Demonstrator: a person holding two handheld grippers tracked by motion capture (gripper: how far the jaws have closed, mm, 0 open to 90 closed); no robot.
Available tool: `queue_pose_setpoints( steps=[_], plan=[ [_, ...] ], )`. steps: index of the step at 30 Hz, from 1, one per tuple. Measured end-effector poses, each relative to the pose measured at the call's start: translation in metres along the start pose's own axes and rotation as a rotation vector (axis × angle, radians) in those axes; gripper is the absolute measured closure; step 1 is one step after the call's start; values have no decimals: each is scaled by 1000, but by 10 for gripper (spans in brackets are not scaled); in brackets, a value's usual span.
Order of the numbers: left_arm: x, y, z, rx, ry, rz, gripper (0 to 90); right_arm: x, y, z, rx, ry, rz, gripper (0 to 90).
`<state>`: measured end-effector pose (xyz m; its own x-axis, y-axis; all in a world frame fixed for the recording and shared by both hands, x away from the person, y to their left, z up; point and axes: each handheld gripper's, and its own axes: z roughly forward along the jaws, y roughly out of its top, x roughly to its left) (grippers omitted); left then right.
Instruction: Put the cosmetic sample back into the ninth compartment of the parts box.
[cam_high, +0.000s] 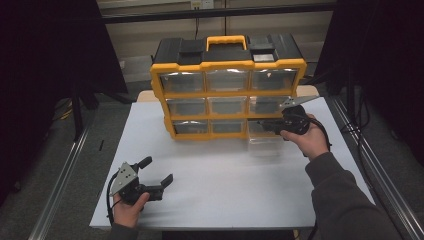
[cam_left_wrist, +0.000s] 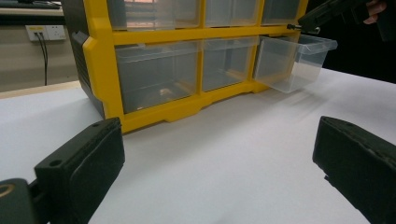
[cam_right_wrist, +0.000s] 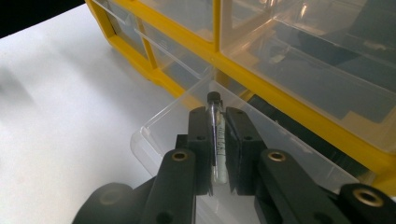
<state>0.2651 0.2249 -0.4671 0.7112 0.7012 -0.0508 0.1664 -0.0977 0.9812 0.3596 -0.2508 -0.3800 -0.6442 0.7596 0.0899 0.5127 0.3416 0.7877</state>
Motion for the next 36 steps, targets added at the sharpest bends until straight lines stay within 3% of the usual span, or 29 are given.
queue_pose_setpoints(
  steps=[25,36],
  plan=[
    [-1,0,0,0,3,-9,23,-3,-11,10,-6,-10,19,813],
    [0,0,0,1,3,-2,23,0,-10,6,-50,-10,68,580]
  ],
)
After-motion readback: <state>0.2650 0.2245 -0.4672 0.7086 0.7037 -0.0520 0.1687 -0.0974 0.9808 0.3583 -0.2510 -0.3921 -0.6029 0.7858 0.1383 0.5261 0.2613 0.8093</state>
